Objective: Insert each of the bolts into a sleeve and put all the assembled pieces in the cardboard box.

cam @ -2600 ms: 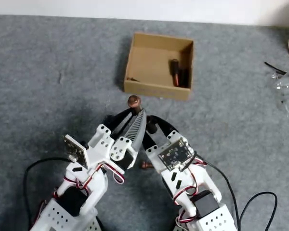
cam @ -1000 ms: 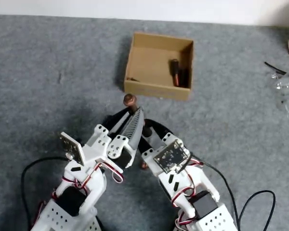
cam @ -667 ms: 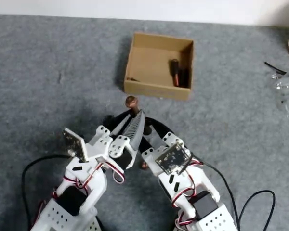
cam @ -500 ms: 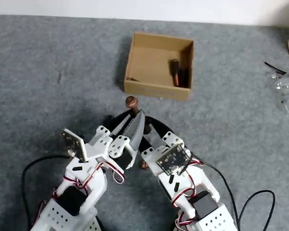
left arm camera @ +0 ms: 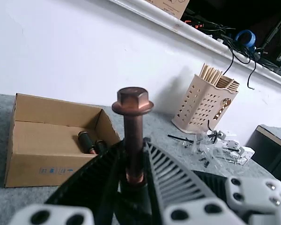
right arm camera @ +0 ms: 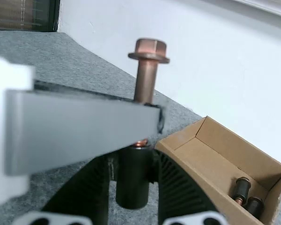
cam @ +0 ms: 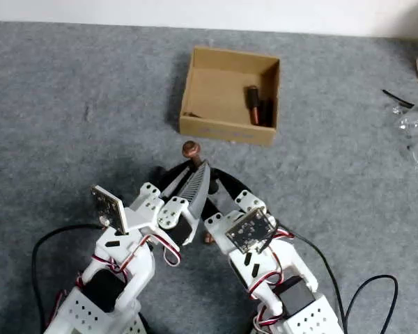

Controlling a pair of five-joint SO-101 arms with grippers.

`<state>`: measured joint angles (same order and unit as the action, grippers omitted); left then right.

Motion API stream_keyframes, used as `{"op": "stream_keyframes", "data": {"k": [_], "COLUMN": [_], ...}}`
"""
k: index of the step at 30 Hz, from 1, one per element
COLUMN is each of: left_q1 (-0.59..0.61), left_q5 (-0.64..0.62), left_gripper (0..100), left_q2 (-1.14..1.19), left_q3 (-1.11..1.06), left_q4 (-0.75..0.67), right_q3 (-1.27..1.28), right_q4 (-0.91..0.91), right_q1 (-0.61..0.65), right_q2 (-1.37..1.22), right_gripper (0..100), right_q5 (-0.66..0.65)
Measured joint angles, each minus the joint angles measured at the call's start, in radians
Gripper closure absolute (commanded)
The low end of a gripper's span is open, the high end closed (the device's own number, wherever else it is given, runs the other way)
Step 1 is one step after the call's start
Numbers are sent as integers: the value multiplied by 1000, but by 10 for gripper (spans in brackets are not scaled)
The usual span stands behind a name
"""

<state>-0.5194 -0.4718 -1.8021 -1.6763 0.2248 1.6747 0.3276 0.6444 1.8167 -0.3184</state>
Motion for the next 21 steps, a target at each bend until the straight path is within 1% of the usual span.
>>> {"op": "stream_keyframes", "data": {"k": [4,6,8,10,13,17,21], "left_q1": [-3,-46,-89,-106,-78,17,137], "left_q5": [14,26,31,23,23,20,-54], "left_gripper": [777,694,655,669,723,799,845], "left_q2": [0,0,-11,-15,-11,-2,-2], "left_q3": [0,0,0,0,0,0,0], "left_q4": [18,58,94,115,127,118,78], "right_q3": [0,0,0,0,0,0,0], "right_q4": [0,0,2,2,2,0,0], "right_q1": [-25,-51,-77,-95,-104,-114,-115], "right_q2": [0,0,-2,0,-2,0,0], "right_gripper": [995,995,995,995,995,995,995], "right_q5": [-2,-2,-3,-3,-2,3,6]}}
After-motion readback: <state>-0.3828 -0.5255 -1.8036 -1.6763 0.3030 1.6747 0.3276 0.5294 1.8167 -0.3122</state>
